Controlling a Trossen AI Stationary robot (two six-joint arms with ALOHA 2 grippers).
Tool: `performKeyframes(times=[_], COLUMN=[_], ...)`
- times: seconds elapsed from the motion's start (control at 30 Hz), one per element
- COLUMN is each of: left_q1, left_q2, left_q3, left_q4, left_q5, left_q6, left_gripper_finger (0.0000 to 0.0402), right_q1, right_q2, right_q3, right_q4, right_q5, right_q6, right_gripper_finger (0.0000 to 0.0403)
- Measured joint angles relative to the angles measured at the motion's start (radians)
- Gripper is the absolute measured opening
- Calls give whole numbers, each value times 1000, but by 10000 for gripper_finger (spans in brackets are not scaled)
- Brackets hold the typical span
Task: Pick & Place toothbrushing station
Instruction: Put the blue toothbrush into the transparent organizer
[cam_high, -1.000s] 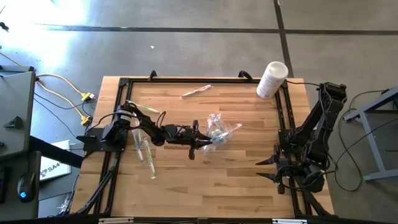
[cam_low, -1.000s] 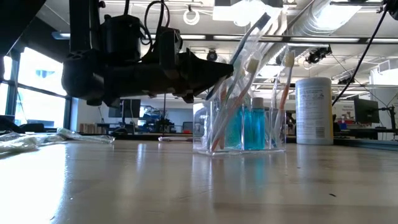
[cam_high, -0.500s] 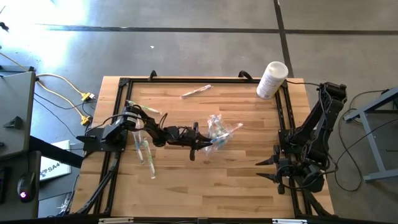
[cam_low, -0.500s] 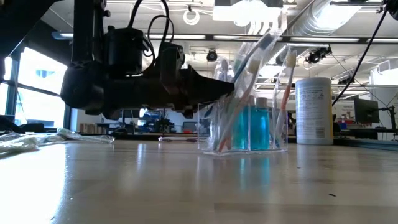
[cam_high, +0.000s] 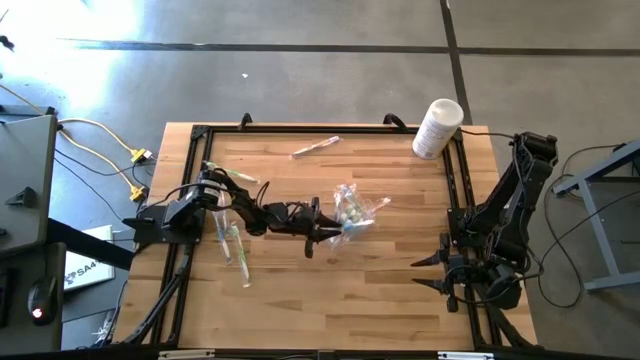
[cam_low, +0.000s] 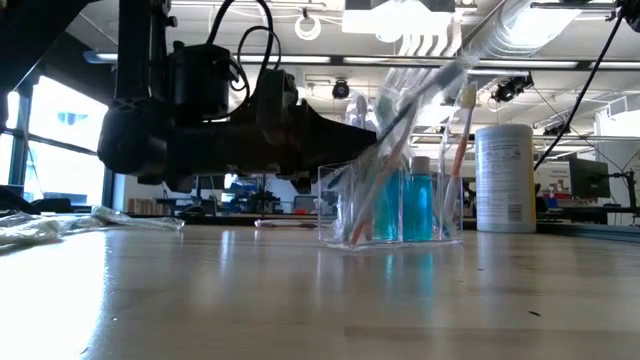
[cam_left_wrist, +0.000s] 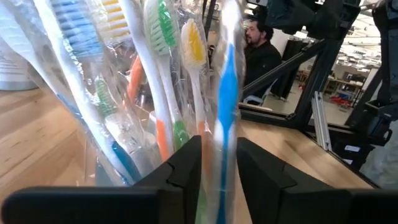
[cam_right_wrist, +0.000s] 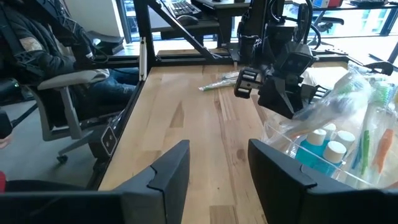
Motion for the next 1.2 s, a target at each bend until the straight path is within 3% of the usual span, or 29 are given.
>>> performKeyframes(times=[0.27,0.47,0.8,1.2], left_q1=[0,0,0,0], left_q2=[2,2,2,2], left_q3=[0,0,-1,-1], left_q4=[-1,-1,-2,-3], left_q5=[0,0,-1,-1], left_q6=[-24,-24,-24,-24], left_gripper_finger=[132,136,136,136], right_q1=[0,-35,-163,-303], right_q2=[0,40,182,200], right_q3=[0,0,0,0], right_q4=[0,-35,-84,-175], right_q5=[-1,33,-203,-238], right_q6=[7,31,59,172], right_gripper_finger=[155,155,155,155])
